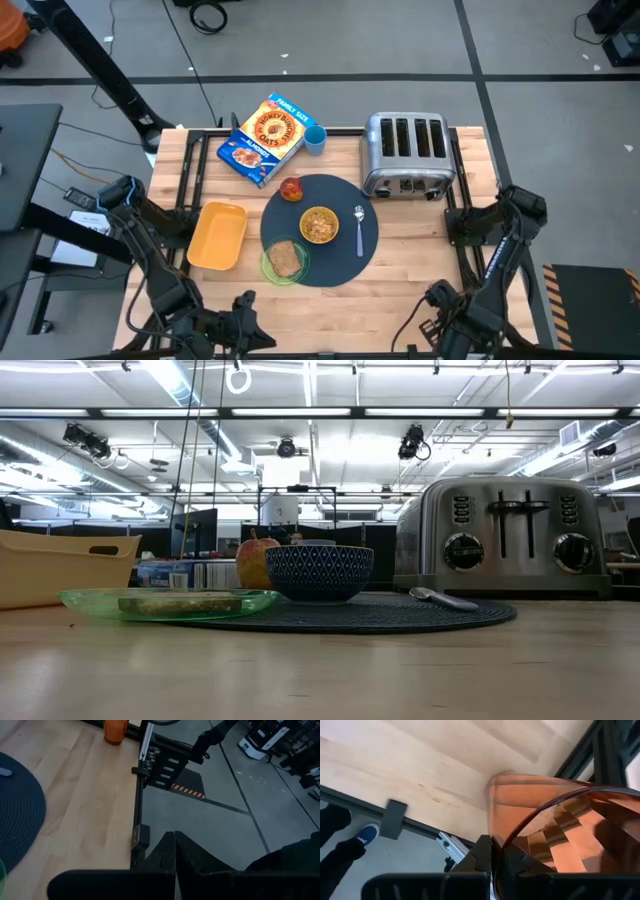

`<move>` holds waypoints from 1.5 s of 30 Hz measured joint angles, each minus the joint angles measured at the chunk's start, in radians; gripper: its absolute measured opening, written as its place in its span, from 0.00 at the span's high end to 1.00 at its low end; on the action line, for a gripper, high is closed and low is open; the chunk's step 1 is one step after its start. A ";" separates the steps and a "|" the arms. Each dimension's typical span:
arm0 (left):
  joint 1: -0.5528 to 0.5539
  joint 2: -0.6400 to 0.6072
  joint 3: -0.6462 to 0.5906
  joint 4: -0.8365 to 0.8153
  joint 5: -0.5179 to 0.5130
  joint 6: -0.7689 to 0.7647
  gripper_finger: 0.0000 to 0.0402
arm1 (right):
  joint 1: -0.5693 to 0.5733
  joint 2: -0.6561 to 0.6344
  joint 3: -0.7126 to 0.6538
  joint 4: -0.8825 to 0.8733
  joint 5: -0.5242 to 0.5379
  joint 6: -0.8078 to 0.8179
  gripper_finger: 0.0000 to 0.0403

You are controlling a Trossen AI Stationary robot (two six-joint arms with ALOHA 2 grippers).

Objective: Arrange a breakfast setting
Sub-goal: Put the cup with the milk on the mat to the top right of the bowl

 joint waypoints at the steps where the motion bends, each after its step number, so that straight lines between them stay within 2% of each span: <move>1: 0.000 -0.002 0.000 -0.005 0.000 -0.003 0.99 | -0.009 -0.003 0.008 -0.011 0.009 -0.021 0.97; 5: 0.000 -0.013 0.000 -0.037 0.000 -0.012 0.99 | -0.056 -0.007 0.073 -0.086 0.046 -0.154 0.97; 12: 0.000 -0.046 -0.012 -0.107 0.001 -0.046 0.99 | -0.189 -0.008 0.188 -0.163 0.114 -0.551 0.97; 19: 0.000 -0.140 -0.190 0.085 0.007 -0.035 0.99 | -0.357 -0.008 0.230 -0.160 0.167 -0.975 0.97; 24: 0.006 -0.239 -0.287 0.114 0.009 -0.025 0.99 | -0.482 -0.008 0.255 -0.161 0.214 -1.235 0.97; 28: 0.031 -0.336 -0.348 0.059 0.024 0.005 0.99 | -0.577 -0.008 0.284 -0.161 0.247 -1.423 0.97; 34: 0.083 -0.483 -0.417 -0.041 0.111 0.079 0.99 | -0.677 -0.008 0.334 -0.164 0.261 -1.653 0.97; 45: 0.194 -0.674 -0.434 -0.278 0.186 0.214 0.99 | -0.832 -0.005 0.343 -0.142 0.304 -1.950 0.97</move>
